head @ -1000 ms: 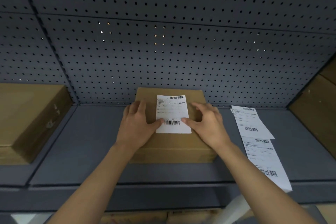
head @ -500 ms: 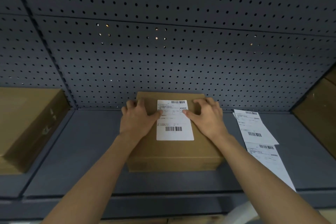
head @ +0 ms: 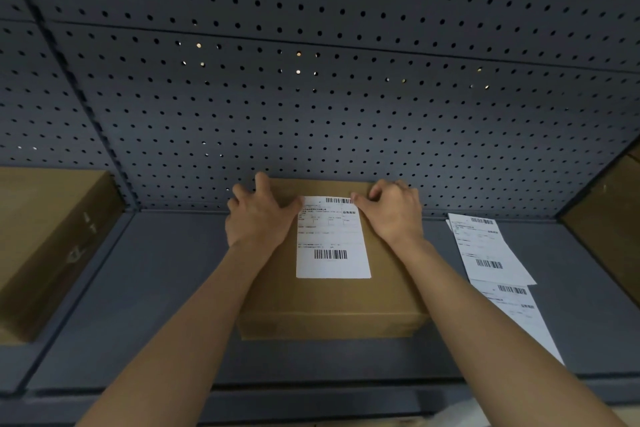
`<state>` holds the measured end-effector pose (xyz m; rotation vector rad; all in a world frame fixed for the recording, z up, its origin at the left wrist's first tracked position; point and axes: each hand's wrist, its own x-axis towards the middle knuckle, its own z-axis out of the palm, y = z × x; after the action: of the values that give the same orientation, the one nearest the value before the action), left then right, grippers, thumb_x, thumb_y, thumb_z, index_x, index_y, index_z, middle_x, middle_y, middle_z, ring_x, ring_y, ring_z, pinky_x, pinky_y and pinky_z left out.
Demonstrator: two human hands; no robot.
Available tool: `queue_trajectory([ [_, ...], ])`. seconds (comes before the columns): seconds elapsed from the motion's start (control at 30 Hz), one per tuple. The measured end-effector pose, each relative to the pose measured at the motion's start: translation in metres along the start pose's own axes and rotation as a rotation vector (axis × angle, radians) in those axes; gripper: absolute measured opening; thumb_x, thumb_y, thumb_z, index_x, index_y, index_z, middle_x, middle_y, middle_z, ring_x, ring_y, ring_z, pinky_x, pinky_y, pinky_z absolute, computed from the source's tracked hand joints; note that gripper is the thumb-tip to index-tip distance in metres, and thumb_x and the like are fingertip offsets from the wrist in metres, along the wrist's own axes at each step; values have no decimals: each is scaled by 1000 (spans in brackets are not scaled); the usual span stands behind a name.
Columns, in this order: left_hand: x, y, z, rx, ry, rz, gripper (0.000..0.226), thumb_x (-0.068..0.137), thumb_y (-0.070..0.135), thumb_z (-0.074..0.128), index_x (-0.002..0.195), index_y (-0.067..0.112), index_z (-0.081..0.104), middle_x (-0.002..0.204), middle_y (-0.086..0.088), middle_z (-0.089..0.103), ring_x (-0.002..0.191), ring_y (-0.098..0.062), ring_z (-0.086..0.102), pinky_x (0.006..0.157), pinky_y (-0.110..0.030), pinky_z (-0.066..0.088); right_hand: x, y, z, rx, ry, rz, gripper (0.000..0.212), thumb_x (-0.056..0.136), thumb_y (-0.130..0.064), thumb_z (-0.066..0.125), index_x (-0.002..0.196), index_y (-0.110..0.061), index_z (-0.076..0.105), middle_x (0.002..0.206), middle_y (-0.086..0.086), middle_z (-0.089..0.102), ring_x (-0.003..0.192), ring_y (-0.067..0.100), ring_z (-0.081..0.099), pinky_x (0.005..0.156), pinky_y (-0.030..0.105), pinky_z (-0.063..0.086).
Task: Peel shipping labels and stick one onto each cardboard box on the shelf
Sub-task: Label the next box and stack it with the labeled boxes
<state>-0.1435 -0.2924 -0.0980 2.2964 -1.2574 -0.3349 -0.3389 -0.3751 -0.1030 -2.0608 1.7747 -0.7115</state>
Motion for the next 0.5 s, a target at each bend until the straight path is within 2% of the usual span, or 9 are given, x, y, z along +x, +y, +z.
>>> queue_trajectory([
  [0.2, -1, 0, -2, -15, -12, -7, 71, 85, 69, 54, 133, 22, 30, 131, -16, 38, 122, -40, 43, 90, -53, 45, 1, -2, 0, -15, 6, 13, 34, 84, -57, 65, 78, -24, 60, 93, 4, 60, 107, 30, 48, 89, 36, 38],
  [0.37, 0, 0, -5, -60, -38, -30, 68, 85, 67, 56, 131, 23, 33, 131, -16, 39, 123, -41, 43, 90, -54, 45, 7, -6, -6, -40, -63, 37, 34, 84, -56, 64, 74, -24, 59, 97, 6, 66, 110, 32, 51, 90, 36, 45],
  [0.5, 0, 5, -11, -74, -52, -63, 68, 83, 66, 58, 131, 24, 35, 134, -15, 40, 124, -40, 44, 90, -53, 44, 10, -8, -9, -45, -82, 37, 35, 84, -55, 63, 71, -23, 58, 94, 5, 69, 107, 33, 56, 92, 42, 49],
])
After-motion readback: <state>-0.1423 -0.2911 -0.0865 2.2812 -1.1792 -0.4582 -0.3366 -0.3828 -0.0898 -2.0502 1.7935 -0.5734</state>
